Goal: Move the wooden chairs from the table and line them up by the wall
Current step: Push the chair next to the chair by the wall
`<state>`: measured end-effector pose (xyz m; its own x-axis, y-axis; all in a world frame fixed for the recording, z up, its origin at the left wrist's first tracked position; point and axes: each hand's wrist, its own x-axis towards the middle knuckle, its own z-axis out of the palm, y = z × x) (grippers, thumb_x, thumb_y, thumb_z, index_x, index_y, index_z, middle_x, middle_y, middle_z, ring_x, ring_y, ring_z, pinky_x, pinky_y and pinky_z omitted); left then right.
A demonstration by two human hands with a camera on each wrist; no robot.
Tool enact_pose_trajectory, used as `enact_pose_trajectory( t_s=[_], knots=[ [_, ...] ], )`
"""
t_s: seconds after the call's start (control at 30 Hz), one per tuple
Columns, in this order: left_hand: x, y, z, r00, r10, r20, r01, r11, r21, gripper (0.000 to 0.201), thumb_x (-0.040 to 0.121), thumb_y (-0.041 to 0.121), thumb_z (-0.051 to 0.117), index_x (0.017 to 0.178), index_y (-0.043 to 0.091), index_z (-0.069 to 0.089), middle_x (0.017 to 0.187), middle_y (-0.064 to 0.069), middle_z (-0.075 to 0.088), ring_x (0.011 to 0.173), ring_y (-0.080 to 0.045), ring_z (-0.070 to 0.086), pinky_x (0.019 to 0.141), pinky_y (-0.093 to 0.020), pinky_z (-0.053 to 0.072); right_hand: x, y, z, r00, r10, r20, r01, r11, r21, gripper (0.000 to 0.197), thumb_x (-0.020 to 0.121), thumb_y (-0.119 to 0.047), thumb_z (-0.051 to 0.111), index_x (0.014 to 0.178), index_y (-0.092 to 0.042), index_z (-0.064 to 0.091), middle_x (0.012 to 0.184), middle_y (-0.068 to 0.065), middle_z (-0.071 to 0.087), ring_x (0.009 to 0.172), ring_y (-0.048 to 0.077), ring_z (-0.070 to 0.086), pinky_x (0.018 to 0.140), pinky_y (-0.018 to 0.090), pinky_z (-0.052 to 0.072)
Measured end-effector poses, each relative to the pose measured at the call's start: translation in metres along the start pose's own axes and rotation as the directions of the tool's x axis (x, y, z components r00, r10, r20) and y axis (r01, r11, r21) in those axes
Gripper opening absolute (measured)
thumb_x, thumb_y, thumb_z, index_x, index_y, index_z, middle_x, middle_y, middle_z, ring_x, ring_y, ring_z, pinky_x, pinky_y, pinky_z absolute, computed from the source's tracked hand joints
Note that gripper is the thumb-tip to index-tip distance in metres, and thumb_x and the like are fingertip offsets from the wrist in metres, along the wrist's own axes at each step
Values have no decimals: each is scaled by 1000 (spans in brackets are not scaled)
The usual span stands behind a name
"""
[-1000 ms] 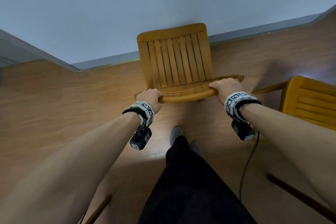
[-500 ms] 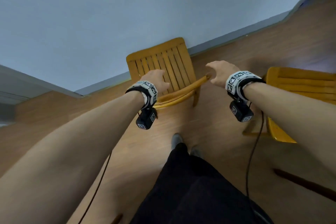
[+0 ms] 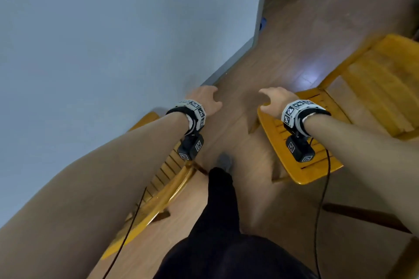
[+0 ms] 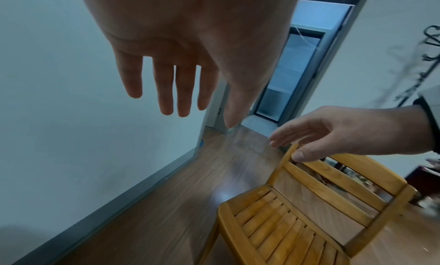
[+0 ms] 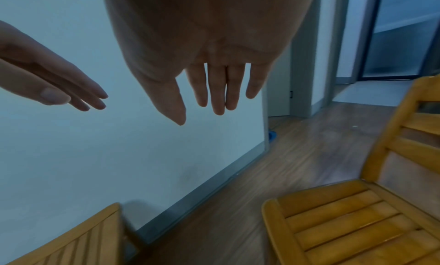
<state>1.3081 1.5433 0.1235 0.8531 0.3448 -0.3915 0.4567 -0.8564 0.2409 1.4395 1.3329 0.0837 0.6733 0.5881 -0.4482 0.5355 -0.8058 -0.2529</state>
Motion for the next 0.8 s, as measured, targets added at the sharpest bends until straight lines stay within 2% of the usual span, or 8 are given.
enact_pose_trajectory(
  t_s=[0.17,0.37,0.43,0.5,0.57,0.67,0.73,0.8],
  knots=[
    [141,55,-27,982,173,77,-181,978,104,63,91,41,57,149,21,42,151,-5,45,134,-27,46,105,-40,43,61,74,-39,984,180,-10,-179,982,64,66,95,-38,55,156,-26,33,158,3,39,142,26,38,110,43,39],
    [268,148,-67,902,393,178,-425,878,219,62,91,41,56,148,22,43,146,-5,51,128,-29,53,102,-41,47,91,145,-84,905,424,-33,-410,890,198,63,99,-34,53,157,-24,31,156,5,43,134,28,49,104,41,45],
    [287,182,-66,862,459,215,-503,825,256,60,91,42,56,147,22,45,140,-6,57,122,-28,57,96,-41,50,87,165,-90,870,492,-29,-472,848,240,62,98,-33,52,156,-24,33,149,9,50,125,29,57,95,40,50],
    [299,218,-62,818,510,267,-571,778,262,60,93,43,56,147,22,44,141,-5,56,121,-27,58,94,-39,51,80,187,-94,824,566,-13,-540,793,282,57,98,-32,51,153,-25,37,135,11,61,107,28,66,78,35,55],
    [307,252,-58,770,560,307,-634,729,258,61,94,44,55,149,22,42,145,-4,52,125,-27,56,95,-39,50,71,210,-95,775,632,9,-605,737,300,48,98,-33,51,146,-24,47,119,10,67,89,23,69,62,29,55],
    [308,303,-51,690,643,331,-722,641,259,58,96,42,54,148,20,43,146,-5,51,128,-27,53,97,-41,47,56,244,-91,689,722,65,-689,625,368,46,98,-33,55,142,-21,50,123,10,66,90,22,69,60,25,51],
    [304,334,-47,650,671,357,-759,601,252,58,97,41,54,150,20,41,151,-5,45,134,-28,47,103,-42,42,44,264,-89,634,769,75,-720,552,421,49,96,-34,56,143,-22,49,120,8,66,84,22,66,53,24,46],
    [302,363,-42,601,703,381,-799,546,253,57,97,41,54,149,20,42,150,-5,45,133,-29,47,103,-42,42,31,281,-88,594,802,70,-730,500,466,55,96,-34,56,148,-24,45,125,10,64,87,25,65,55,27,47]
  ],
)
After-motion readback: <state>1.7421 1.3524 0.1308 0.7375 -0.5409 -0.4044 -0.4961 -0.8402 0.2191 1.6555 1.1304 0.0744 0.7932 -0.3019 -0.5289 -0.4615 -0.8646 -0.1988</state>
